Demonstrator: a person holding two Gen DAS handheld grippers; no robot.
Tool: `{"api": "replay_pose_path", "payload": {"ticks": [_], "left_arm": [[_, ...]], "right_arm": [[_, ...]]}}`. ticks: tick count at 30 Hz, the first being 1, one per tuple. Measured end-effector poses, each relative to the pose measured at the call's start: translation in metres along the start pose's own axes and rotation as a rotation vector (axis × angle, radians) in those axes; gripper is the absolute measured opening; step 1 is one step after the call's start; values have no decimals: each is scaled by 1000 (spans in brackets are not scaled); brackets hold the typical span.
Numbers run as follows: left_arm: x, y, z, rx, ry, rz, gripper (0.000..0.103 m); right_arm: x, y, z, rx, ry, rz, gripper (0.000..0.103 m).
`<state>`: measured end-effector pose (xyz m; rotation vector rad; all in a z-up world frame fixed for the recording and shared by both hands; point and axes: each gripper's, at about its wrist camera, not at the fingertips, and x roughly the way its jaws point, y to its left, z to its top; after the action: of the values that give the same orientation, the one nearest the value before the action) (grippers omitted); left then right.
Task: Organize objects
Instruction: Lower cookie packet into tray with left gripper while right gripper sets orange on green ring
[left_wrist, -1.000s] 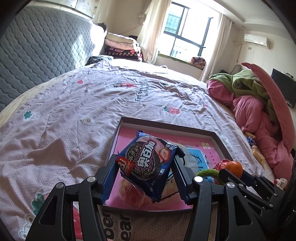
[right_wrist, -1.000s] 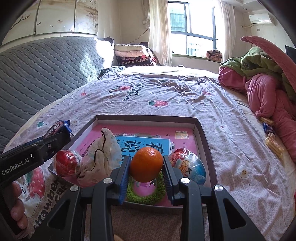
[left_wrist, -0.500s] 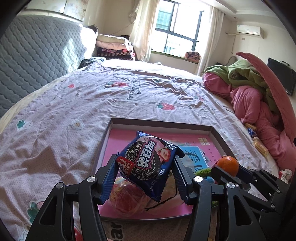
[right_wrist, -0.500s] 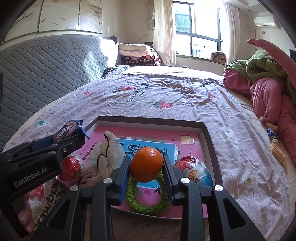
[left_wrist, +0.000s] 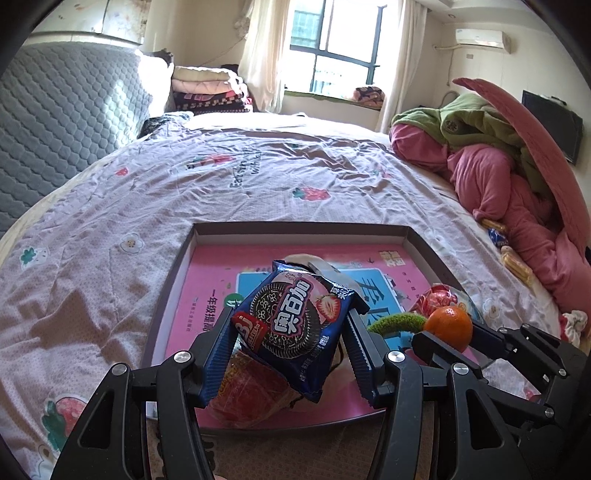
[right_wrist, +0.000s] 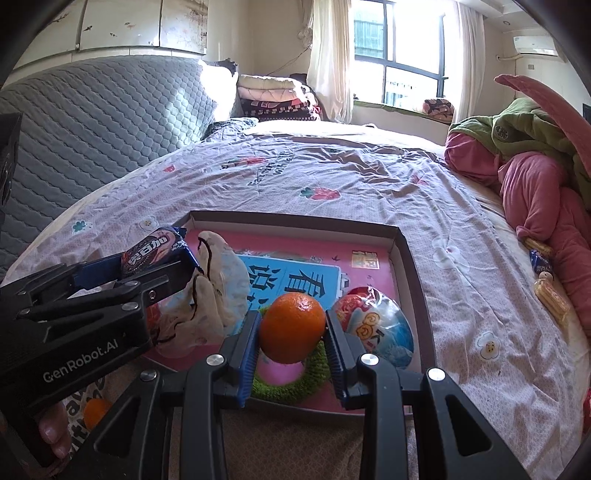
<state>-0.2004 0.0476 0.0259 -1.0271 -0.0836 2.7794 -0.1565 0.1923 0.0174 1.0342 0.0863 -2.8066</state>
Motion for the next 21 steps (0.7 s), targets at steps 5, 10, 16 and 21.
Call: {"api": "replay_pose_path", "payload": {"ticks": [5,10,16,21], "left_arm": [[7,-6,-3,26,26,-2,59],[9,-11,-6,72,24,15,59],[13,-18,-9,131,32,28,59],[16,-20,-10,131,49,21,59]], "right_arm": [[3,-3,-5,-22,22,1,34],[5,-2,-8,-36,38,8,34],[11,0,-12,-52,65,-3,34],[13,-2,-15,-50,78,-6,34]]}}
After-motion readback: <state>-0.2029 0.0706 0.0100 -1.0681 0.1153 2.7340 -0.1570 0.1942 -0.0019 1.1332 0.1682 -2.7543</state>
